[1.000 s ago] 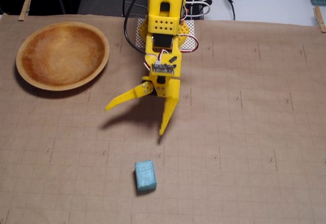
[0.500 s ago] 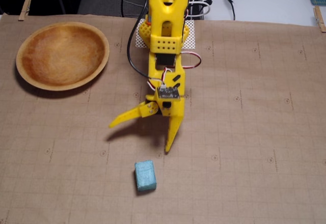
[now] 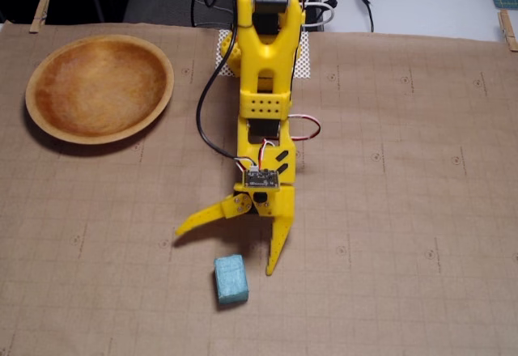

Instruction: Grasp a blue block and put it in the bowl.

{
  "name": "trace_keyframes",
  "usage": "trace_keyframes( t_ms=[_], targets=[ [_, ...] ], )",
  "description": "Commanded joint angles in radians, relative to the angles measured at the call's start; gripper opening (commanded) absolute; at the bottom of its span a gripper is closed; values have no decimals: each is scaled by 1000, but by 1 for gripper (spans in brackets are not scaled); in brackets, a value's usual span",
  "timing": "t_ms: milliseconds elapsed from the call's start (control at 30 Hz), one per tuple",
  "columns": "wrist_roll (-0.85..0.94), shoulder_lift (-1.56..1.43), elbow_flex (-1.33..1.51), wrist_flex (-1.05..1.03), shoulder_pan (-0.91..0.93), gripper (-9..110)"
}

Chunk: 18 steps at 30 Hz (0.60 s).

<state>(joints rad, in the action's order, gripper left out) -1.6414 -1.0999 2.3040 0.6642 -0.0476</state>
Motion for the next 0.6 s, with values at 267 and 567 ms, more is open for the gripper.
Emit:
trace_keyframes(
  t_ms=[267,567],
  targets=[
    [-17,166,-127,268,-3,63],
    [0,190,-178,268,-2,63]
  ],
)
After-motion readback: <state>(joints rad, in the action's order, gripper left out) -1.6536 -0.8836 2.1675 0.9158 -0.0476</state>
